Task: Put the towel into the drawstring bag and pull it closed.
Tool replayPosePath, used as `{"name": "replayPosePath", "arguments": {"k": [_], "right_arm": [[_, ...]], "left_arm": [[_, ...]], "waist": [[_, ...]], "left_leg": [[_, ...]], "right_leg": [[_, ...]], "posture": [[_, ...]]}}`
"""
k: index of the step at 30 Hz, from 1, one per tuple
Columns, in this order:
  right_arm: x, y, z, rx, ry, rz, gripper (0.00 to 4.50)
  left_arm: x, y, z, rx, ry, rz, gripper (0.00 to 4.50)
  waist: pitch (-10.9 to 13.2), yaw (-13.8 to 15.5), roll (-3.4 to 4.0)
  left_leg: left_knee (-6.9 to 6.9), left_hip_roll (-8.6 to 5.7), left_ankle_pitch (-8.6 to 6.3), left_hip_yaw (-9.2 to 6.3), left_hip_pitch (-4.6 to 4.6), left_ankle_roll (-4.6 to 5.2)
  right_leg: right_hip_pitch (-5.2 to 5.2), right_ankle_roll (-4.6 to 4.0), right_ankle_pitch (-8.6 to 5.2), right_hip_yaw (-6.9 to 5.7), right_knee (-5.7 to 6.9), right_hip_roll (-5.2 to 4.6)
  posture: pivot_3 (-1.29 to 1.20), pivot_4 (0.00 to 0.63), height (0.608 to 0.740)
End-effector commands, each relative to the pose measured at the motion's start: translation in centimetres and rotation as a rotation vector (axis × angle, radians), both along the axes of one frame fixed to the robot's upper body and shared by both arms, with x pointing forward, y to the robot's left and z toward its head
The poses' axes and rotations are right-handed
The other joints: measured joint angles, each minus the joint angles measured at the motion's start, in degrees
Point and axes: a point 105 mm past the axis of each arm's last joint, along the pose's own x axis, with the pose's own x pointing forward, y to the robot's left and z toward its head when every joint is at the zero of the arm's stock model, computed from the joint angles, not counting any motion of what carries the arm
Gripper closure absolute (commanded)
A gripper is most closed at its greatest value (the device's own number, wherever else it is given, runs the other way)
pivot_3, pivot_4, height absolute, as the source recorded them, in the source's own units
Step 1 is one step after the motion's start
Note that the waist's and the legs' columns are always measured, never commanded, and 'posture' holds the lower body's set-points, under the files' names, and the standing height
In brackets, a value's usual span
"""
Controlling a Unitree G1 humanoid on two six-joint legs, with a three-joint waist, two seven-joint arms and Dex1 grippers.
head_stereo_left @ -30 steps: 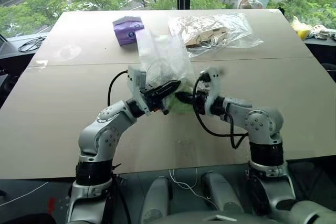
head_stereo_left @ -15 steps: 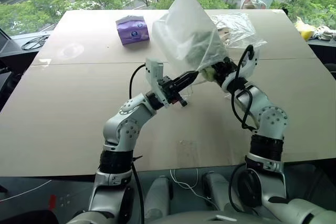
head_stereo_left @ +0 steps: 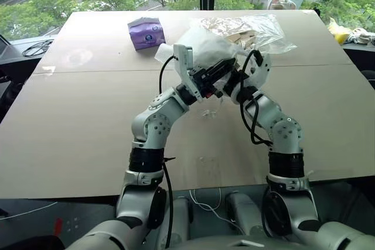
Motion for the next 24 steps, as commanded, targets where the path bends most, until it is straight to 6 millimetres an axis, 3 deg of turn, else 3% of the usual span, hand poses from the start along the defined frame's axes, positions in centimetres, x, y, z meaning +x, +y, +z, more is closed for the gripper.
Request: {"name": "replayPosePath", "arguments": {"k": [1,5,6,16,19,22,24], "right_arm": [[-0.2,0.4,3.2,0.174,-0.044,-0.028,1.98],[0.5,-0.5,2.5,0.150,-0.019,-0.081,0.19],[0.5,-0.6,2.4,0.138,-0.017,-0.083,0.07],[-2.5,-0.3,-0.3,-0.155,-0.004,0.215,0.07],[-4.8,-0.5,-0.6,-0.288,-0.097,0.361,0.07],[-8.0,-1.3,0.1,-0.469,-0.299,0.503,0.07],[-8.1,-2.9,-0.8,-0.625,-0.349,0.492,0.07]], "left_arm": [[-0.7,-0.4,0.7,-0.014,-0.026,-0.042,4.50],[-0.2,0.5,0.7,-0.026,-0.015,-0.005,4.50],[0.1,0.7,0.7,-0.028,-0.013,0.008,4.50],[3.1,3.2,0.8,0.006,-0.021,0.179,4.50],[3.2,3.2,0.9,0.004,-0.024,0.182,4.50],[3.2,3.1,0.9,0.002,-0.025,0.182,4.50],[3.2,3.1,0.9,0.002,-0.025,0.182,4.50]], "waist": [[0.0,0.1,0.00],[0.0,0.2,0.00],[0.0,0.1,0.00],[0.0,0.3,0.00],[0.0,0.8,0.01],[0.0,1.2,0.01],[0.0,1.3,0.02]], "left_leg": [[0.00,0.00,0.00,0.00,0.00,0.00],[0.01,-0.01,0.00,0.00,0.00,0.00],[0.01,-0.01,0.00,0.00,0.00,0.00],[0.02,-0.01,0.00,0.00,0.01,0.00],[0.02,-0.04,0.00,0.00,-0.02,0.00],[0.01,-0.04,0.00,0.00,-0.07,0.01],[0.01,-0.04,0.00,-0.01,-0.06,0.00]], "right_leg": [[0.00,0.00,0.00,0.00,0.00,-0.01],[0.00,0.01,0.00,0.00,0.00,-0.01],[0.00,0.01,0.00,0.00,0.00,0.00],[0.01,-0.04,0.03,0.00,0.01,-0.01],[0.02,-0.04,0.02,0.00,-0.03,-0.04],[0.00,0.00,0.00,-0.01,-0.06,-0.03],[0.00,0.04,-0.03,-0.01,-0.07,-0.02]], "posture": [[0.00,0.150,0.740],[0.00,0.150,0.740],[0.00,0.150,0.740],[0.00,0.150,0.740],[0.00,0.150,0.740],[0.00,0.150,0.740],[0.00,0.150,0.740]]}}
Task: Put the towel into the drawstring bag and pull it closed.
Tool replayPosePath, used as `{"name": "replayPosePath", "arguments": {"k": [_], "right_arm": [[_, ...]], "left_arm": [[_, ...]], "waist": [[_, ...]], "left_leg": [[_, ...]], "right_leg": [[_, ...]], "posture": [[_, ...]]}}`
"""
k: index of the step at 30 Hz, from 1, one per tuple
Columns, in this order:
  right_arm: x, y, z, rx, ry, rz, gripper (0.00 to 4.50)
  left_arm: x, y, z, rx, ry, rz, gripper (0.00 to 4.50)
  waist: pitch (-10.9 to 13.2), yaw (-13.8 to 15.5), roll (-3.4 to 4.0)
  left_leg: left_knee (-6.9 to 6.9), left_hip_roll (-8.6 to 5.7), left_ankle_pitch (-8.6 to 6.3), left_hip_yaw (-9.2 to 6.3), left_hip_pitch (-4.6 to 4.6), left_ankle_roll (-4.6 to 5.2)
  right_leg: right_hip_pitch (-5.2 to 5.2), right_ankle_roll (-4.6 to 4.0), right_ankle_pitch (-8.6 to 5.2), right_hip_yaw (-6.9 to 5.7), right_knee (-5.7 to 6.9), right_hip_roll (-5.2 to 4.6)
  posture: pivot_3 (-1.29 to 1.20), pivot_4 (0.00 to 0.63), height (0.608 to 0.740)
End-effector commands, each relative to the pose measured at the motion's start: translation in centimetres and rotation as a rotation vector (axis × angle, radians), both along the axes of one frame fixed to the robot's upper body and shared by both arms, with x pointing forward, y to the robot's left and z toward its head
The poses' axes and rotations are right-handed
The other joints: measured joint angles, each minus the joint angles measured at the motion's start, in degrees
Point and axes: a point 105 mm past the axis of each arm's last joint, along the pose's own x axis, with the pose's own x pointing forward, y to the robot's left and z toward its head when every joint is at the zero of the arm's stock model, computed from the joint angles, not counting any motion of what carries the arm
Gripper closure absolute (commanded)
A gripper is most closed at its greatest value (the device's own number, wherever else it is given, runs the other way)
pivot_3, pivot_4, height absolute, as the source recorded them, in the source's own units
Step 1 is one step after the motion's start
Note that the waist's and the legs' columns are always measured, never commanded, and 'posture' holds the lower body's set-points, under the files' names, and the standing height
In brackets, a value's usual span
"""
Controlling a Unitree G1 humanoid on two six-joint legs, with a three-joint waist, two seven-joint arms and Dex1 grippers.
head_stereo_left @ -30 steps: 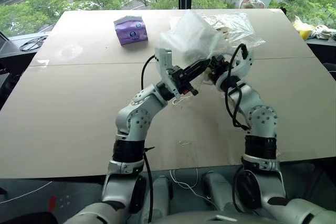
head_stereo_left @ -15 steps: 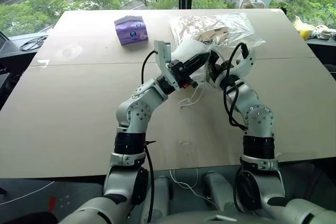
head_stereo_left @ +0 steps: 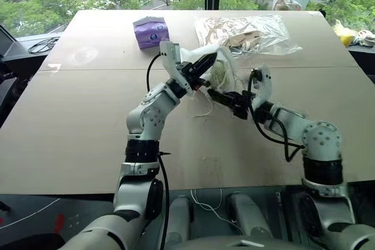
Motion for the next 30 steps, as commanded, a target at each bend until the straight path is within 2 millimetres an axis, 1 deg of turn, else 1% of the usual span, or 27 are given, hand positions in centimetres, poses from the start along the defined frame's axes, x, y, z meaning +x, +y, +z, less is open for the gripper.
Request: {"name": "replayPosePath", "arguments": {"k": [1,3,5,7,9,11,13,17,19,21,22,23,24,25,27,28,30], "right_arm": [[-0.7,-1.2,0.3,-0.145,-0.171,0.045,0.07],[0.0,-2.5,-0.4,-0.245,-0.225,0.024,0.07],[1.5,-4.0,-1.8,-0.418,-0.291,-0.035,0.07],[3.3,-5.7,-3.9,-0.616,-0.323,-0.109,0.07],[4.7,-6.4,-4.9,-0.698,-0.353,-0.173,0.07],[5.8,-6.1,-5.2,-0.676,-0.369,-0.234,0.07],[7.3,-6.0,-5.5,-0.619,-0.344,-0.327,0.07],[9.7,-5.6,-4.6,-0.453,-0.313,-0.459,0.07],[10.4,-6.0,-4.3,-0.454,-0.329,-0.499,0.60],[10.8,-6.5,-4.2,-0.472,-0.339,-0.523,1.32],[10.9,-6.8,-4.2,-0.478,-0.341,-0.534,1.94],[11.0,-7.0,-4.2,-0.479,-0.342,-0.540,2.26],[10.9,-7.2,-4.1,-0.477,-0.346,-0.544,2.83],[10.8,-7.4,-3.9,-0.466,-0.345,-0.552,2.96],[10.6,-7.8,-3.7,-0.442,-0.341,-0.561,4.05],[10.3,-7.9,-3.6,-0.434,-0.335,-0.557,4.46],[9.8,-8.1,-3.5,-0.432,-0.336,-0.548,4.46]], "left_arm": [[-0.3,-0.1,1.5,-0.010,-0.059,-0.002,4.50],[-0.3,-0.1,1.5,-0.013,-0.055,-0.003,4.50],[-0.3,-0.2,1.5,-0.013,-0.053,-0.006,4.50],[-0.3,-0.4,1.5,-0.014,-0.053,-0.011,4.50],[-0.3,-0.4,1.5,-0.016,-0.052,-0.012,4.50],[-0.3,-0.3,1.5,-0.015,-0.052,-0.013,4.50],[-0.2,-0.2,1.5,-0.018,-0.052,-0.010,4.50],[-0.2,-0.2,1.6,-0.019,-0.055,-0.008,4.50],[-0.2,-0.2,1.5,-0.017,-0.055,-0.007,4.50],[-0.2,-0.1,1.6,-0.023,-0.055,-0.007,4.50],[-0.2,-0.1,1.6,-0.029,-0.055,-0.009,4.50],[-0.2,0.0,1.7,-0.034,-0.054,-0.009,4.50],[-0.2,0.1,1.7,-0.036,-0.053,-0.009,4.50],[-0.2,0.1,1.6,-0.038,-0.050,-0.007,4.50],[-0.1,0.2,1.6,-0.039,-0.046,-0.002,4.50],[-0.1,0.3,1.7,-0.051,-0.049,0.000,4.50],[-0.3,0.5,2.2,-0.101,-0.053,-0.023,4.50]], "waist": [[0.0,0.0,0.00],[0.0,0.0,-0.01],[0.0,-0.1,-0.01],[0.0,-0.1,-0.01],[0.0,0.0,-0.02],[0.0,0.0,-0.04],[0.0,-0.1,-0.07],[0.0,0.1,-0.04],[0.0,0.3,-0.04],[0.0,0.4,-0.04],[0.0,0.4,-0.04],[0.0,0.4,-0.04],[0.0,0.3,-0.04],[0.0,0.2,-0.04],[0.0,0.1,-0.04],[0.0,0.1,-0.04],[0.0,0.0,-0.04]], "left_leg": [[0.01,0.00,0.00,-0.01,0.02,0.00],[0.02,0.01,0.00,0.02,0.08,0.00],[0.08,0.01,0.00,0.06,0.11,0.00],[0.11,0.02,0.01,0.12,0.16,-0.01],[0.13,0.02,0.01,0.12,0.15,-0.01],[0.13,0.00,0.01,0.13,0.12,-0.01],[0.08,0.00,0.01,0.16,0.09,-0.01],[0.06,0.02,0.01,0.13,0.09,-0.01],[0.08,0.01,0.01,0.13,0.08,-0.01],[0.12,-0.04,0.01,0.14,0.05,-0.01],[0.12,-0.05,0.01,0.14,0.04,-0.01],[0.12,-0.05,0.01,0.14,0.04,-0.01],[0.10,-0.05,0.01,0.13,0.04,-0.01],[0.08,-0.05,0.01,0.13,0.04,-0.01],[0.04,-0.03,0.01,0.11,0.07,-0.01],[0.04,-0.03,0.01,0.11,0.07,-0.01],[0.03,-0.03,0.01,0.11,0.08,-0.01]], "right_leg": [[0.01,0.00,0.00,0.00,0.00,0.00],[0.04,0.01,0.00,0.00,0.00,0.01],[0.04,-0.04,-0.03,0.03,0.02,0.02],[0.03,-0.04,-0.02,0.09,0.05,0.04],[0.04,-0.04,-0.02,0.10,0.05,0.04],[0.03,0.02,0.01,0.13,0.05,0.03],[-0.01,0.02,0.02,0.17,0.05,0.03],[-0.02,-0.07,0.08,0.15,0.07,0.04],[0.00,-0.16,0.14,0.15,0.06,0.03],[0.02,-0.14,0.15,0.15,0.04,-0.01],[0.02,-0.12,0.16,0.15,0.02,-0.03],[0.03,-0.12,0.16,0.15,0.00,-0.03],[0.03,-0.12,0.16,0.15,0.00,-0.03],[0.02,-0.13,0.16,0.15,0.01,-0.02],[0.01,-0.15,0.17,0.15,0.03,0.00],[0.01,-0.15,0.17,0.15,0.04,0.01],[0.01,-0.15,0.17,0.15,0.05,0.01]], "posture": [[0.00,0.150,0.740],[0.00,0.150,0.740],[0.00,0.150,0.740],[0.00,0.150,0.740],[0.00,0.150,0.740],[0.00,0.150,0.740],[0.00,0.150,0.740],[0.00,0.150,0.740],[0.00,0.150,0.740],[0.00,0.150,0.740],[0.00,0.150,0.740],[0.00,0.150,0.740],[0.00,0.150,0.740],[0.00,0.150,0.740],[0.00,0.150,0.740],[0.00,0.150,0.740],[0.00,0.150,0.740]]}}
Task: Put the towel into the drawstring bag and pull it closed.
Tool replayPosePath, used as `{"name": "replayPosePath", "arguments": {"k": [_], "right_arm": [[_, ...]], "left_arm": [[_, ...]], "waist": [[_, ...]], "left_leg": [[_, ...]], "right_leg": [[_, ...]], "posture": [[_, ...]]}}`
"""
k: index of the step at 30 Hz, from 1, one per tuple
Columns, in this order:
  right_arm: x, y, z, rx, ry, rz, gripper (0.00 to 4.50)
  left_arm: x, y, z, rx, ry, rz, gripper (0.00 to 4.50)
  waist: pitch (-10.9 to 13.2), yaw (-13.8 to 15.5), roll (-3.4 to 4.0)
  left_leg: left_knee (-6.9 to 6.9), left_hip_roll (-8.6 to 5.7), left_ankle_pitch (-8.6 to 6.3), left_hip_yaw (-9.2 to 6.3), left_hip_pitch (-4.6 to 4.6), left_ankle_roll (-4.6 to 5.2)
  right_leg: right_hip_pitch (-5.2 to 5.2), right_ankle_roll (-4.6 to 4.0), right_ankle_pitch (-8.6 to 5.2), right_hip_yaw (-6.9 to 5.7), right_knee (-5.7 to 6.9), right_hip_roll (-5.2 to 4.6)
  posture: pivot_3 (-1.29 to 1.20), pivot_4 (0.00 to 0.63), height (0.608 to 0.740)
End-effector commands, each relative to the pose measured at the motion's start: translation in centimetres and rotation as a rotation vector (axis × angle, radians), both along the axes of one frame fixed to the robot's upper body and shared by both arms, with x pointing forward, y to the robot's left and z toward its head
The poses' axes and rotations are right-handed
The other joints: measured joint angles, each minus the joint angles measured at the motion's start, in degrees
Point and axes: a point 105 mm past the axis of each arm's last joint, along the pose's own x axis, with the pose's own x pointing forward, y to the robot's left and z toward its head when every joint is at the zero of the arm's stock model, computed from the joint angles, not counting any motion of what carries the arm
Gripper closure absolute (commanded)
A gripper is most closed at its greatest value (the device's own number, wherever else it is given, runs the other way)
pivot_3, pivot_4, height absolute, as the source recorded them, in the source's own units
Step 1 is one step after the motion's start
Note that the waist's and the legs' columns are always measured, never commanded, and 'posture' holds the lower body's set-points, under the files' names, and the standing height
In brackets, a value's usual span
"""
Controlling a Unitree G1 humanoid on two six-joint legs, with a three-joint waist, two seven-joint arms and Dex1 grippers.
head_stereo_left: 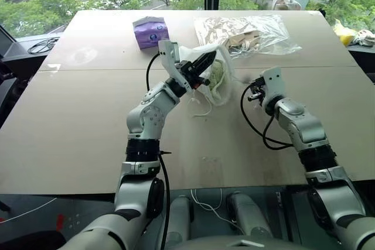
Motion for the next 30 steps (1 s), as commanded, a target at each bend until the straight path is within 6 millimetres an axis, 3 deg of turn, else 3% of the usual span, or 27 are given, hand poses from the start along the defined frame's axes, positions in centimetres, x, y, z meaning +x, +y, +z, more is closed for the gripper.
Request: {"name": "replayPosePath", "arguments": {"k": [1,5,9,12,16,19,25,27,30], "right_arm": [[-0.7,-0.3,2.3,0.029,-0.066,0.015,4.46],[-1.2,-0.3,3.2,0.041,-0.076,0.015,4.46],[-1.3,0.4,4.0,0.046,-0.082,0.026,4.50],[-1.3,0.6,4.4,0.048,-0.084,0.026,4.50],[-1.4,0.7,4.6,0.048,-0.081,0.026,4.50],[-1.3,0.6,4.5,0.043,-0.076,0.027,4.50],[-1.1,1.2,4.7,0.048,-0.072,0.040,4.50],[-1.0,1.4,4.7,0.049,-0.073,0.047,4.50],[-1.0,1.5,4.9,0.051,-0.075,0.049,4.50]], "left_arm": [[-0.6,0.5,2.2,-0.095,-0.064,-0.036,4.50],[-1.7,0.1,2.1,-0.054,-0.109,-0.110,4.50],[-1.6,0.9,2.6,-0.038,-0.125,-0.086,2.77],[-1.9,3.5,3.8,-0.055,-0.147,-0.081,1.45],[-2.7,7.4,4.8,-0.050,-0.141,-0.075,1.45],[-3.1,9.5,3.6,0.055,-0.098,-0.061,1.45],[-4.9,10.5,-6.4,0.562,0.087,-0.108,1.45],[-5.5,10.5,-8.7,0.667,0.116,-0.141,1.45],[-5.5,10.5,-10.7,0.762,0.109,-0.146,1.45]], "waist": [[0.0,0.0,0.00],[0.0,-0.1,0.00],[0.0,0.0,0.00],[0.0,-0.2,0.00],[0.0,-0.4,0.02],[0.0,-0.7,0.03],[0.0,-0.8,0.06],[0.0,-0.8,0.06],[0.0,-0.6,0.06]], "left_leg": [[0.00,0.00,0.00,0.01,0.00,0.00],[0.03,0.00,0.00,0.01,0.01,0.00],[0.05,0.00,0.00,0.00,0.02,0.00],[0.04,0.02,0.00,0.01,0.03,0.00],[0.02,0.04,0.00,-0.01,0.03,0.00],[0.02,0.05,0.00,0.00,0.03,0.00],[0.00,0.02,0.00,0.02,0.04,0.00],[0.00,0.03,0.00,0.02,0.02,0.00],[0.01,0.05,0.00,0.01,0.03,0.00]], "right_leg": [[0.00,0.00,0.00,0.00,0.00,0.00],[0.00,0.07,-0.04,0.01,0.02,0.01],[0.01,0.08,-0.04,0.01,0.04,0.01],[0.00,0.07,-0.04,0.01,0.04,0.02],[-0.02,0.07,-0.05,-0.01,0.07,0.04],[-0.03,0.09,-0.06,-0.01,0.06,0.03],[-0.02,0.03,-0.03,0.00,0.06,-0.02],[-0.03,0.01,-0.04,-0.01,0.06,-0.02],[-0.03,-0.02,-0.06,-0.02,0.06,-0.01]], "posture": [[0.00,0.150,0.740],[0.00,0.150,0.740],[0.00,0.150,0.740],[0.00,0.150,0.740],[0.00,0.150,0.740],[0.00,0.150,0.740],[0.00,0.150,0.740],[0.00,0.150,0.740],[0.00,0.150,0.740]]}}
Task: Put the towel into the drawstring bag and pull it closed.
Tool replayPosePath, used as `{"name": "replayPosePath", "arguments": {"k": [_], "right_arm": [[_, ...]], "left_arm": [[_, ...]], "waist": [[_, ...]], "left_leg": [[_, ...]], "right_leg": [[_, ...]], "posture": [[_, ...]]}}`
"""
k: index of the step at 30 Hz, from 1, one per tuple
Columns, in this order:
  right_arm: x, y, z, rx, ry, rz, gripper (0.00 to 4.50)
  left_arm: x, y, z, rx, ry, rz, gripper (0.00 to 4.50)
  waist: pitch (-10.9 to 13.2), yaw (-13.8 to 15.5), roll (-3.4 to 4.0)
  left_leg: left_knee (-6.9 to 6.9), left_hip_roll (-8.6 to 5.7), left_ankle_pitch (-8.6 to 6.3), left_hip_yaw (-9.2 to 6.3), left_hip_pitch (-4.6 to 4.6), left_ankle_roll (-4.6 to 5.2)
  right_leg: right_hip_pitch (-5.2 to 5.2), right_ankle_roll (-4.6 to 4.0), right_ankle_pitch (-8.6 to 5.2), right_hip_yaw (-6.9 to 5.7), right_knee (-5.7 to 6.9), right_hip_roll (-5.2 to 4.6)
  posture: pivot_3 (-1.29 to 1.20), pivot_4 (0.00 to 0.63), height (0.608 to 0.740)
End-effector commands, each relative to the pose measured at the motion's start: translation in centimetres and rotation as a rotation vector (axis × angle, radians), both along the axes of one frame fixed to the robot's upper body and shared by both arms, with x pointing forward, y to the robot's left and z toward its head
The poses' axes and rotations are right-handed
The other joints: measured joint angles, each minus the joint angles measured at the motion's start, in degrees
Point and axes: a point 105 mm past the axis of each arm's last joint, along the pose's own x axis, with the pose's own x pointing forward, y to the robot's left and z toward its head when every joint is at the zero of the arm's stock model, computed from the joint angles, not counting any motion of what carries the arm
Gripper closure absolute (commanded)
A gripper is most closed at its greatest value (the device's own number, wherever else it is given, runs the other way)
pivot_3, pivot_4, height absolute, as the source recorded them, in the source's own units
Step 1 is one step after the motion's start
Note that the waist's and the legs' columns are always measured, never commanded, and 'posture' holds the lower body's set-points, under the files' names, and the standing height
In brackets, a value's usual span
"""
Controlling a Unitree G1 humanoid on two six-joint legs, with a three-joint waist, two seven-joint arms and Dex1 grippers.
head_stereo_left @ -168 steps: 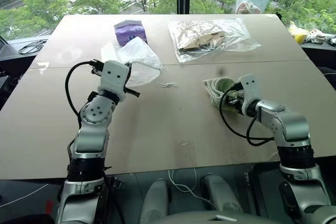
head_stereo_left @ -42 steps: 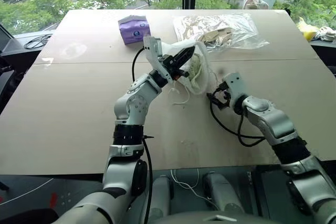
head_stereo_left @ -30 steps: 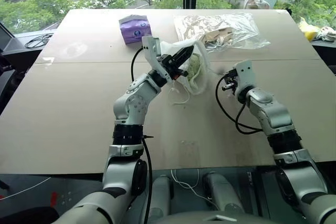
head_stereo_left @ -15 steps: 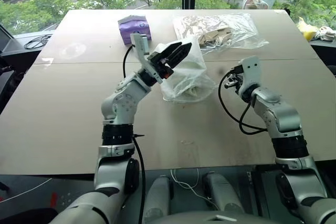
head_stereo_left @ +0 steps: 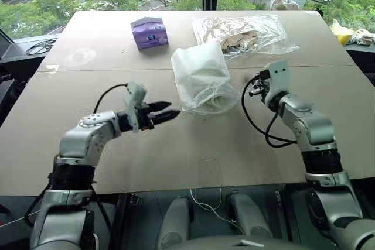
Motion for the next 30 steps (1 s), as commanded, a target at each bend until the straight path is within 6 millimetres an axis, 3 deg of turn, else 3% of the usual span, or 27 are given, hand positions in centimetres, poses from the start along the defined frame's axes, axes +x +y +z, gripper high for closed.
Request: {"name": "replayPosePath", "arguments": {"k": [1,4,9,13,20,23,29,30], "right_arm": [[0.1,0.2,1.8,0.005,-0.060,0.007,4.50],[0.1,0.2,1.8,0.005,-0.060,0.006,4.50],[0.0,0.1,1.9,0.005,-0.061,0.003,4.50],[-0.1,-0.1,1.9,0.008,-0.064,-0.005,4.50],[-0.2,-0.3,2.2,0.018,-0.074,-0.024,4.50],[-0.2,-0.5,2.2,0.021,-0.074,-0.034,4.50],[-0.5,-0.6,2.2,0.023,-0.074,-0.042,4.50],[-0.5,-0.6,2.2,0.021,-0.075,-0.041,4.50]], "left_arm": [[0.9,0.1,-0.2,0.124,-0.117,-0.020,1.45],[2.3,-0.7,-0.5,0.144,-0.201,-0.013,1.45],[4.9,-2.7,0.5,0.074,-0.288,0.027,1.45],[6.0,-4.6,0.0,0.069,-0.275,0.000,1.45],[7.8,-5.2,-0.6,0.086,-0.201,0.027,1.45],[7.9,-5.4,-0.7,0.099,-0.187,0.005,2.09],[7.4,-4.0,0.4,0.081,-0.209,0.017,4.43],[7.3,-3.6,0.7,0.077,-0.221,0.026,4.48]], "waist": [[0.0,0.2,0.00],[0.0,0.6,0.00],[0.0,1.0,-0.01],[0.0,0.7,-0.01],[0.0,0.6,0.00],[0.0,0.7,0.00],[0.0,0.6,0.01],[0.0,0.5,0.01]], "left_leg": [[0.00,0.00,0.00,0.01,0.01,0.00],[0.00,0.00,0.00,0.02,0.03,0.00],[0.05,-0.03,0.00,0.02,-0.02,0.00],[0.05,-0.03,0.00,0.03,-0.03,0.00],[0.04,-0.02,0.00,-0.01,0.02,0.01],[0.14,-0.02,0.00,-0.01,0.03,0.01],[0.09,-0.03,0.00,-0.01,0.00,0.01],[0.05,-0.03,0.00,-0.01,0.00,0.01]], "right_leg": [[0.00,0.00,0.00,0.00,0.00,0.00],[0.00,0.00,-0.02,0.00,0.01,0.01],[0.01,0.00,0.06,-0.01,0.01,-0.01],[0.01,0.00,0.07,0.00,0.01,-0.02],[0.03,0.01,0.07,-0.01,0.06,0.02],[0.06,0.03,0.06,-0.01,0.08,0.02],[0.05,0.01,0.07,0.00,0.09,0.01],[0.02,0.00,0.07,0.00,0.08,0.01]], "posture": [[0.00,0.150,0.740],[0.00,0.150,0.740],[0.00,0.150,0.740],[0.00,0.150,0.740],[0.00,0.150,0.740],[0.00,0.150,0.740],[0.00,0.150,0.740],[0.00,0.150,0.740]]}}
